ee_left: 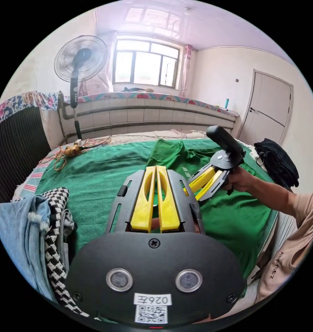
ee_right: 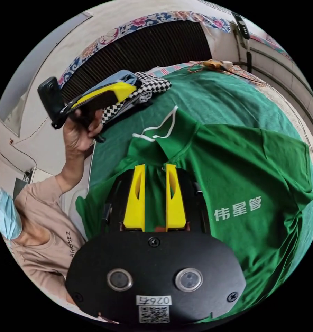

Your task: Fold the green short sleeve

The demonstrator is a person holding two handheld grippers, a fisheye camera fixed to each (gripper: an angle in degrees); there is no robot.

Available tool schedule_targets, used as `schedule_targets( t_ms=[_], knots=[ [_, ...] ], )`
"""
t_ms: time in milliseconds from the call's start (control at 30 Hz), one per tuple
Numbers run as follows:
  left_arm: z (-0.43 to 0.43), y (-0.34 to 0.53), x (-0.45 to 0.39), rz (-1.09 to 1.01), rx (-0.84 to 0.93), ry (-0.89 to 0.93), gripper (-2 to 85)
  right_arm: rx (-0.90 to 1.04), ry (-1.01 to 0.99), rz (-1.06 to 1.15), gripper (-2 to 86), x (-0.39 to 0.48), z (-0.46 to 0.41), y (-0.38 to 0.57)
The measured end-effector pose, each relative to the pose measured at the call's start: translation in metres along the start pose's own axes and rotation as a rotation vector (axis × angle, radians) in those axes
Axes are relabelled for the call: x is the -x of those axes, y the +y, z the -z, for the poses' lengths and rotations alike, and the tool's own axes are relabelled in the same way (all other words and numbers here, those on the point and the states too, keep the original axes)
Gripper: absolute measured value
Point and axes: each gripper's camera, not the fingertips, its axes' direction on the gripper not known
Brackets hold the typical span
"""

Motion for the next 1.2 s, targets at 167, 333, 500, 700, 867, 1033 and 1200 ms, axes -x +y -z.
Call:
schedule_targets(
  t_ms=[167, 333, 500, 700, 867, 1033, 1200],
  knots=[
    [-0.128, 0.001, -0.014, -0.162, 0.637, 0.001, -1.0, -0.128, 0.1, -0.151, 2.1, -0.014, 0.041, 0.048],
    [-0.097, -0.011, -0.012, -0.064, 0.44, -0.001, -1.0, -0.042, 0.219, -0.345, -0.6, -0.051, 0.063, 0.114],
    [-0.106, -0.039, -0.05, -0.119, 0.282, 0.08, -1.0, -0.257, 0.251, -0.529, -0.9, -0.077, 0.139, 0.205],
    [-0.198, -0.042, -0.096, -0.172, 0.539, 0.034, -1.0, -0.347, 0.388, -0.754, -0.9, -0.101, 0.198, 0.299],
    [-0.207, -0.098, -0.158, -0.272, 0.305, 0.031, -1.0, -0.397, 0.573, -0.825, -0.9, -0.108, 0.247, 0.339],
    [-0.306, -0.12, -0.217, -0.486, 0.381, -0.126, -1.0, -0.293, 0.634, -0.829, -1.0, -0.142, 0.256, 0.337],
    [-0.351, -0.116, -0.225, -0.406, 0.477, -0.499, -0.8, -0.171, 0.946, -1.024, -0.6, -0.167, 0.281, 0.354]
  ],
)
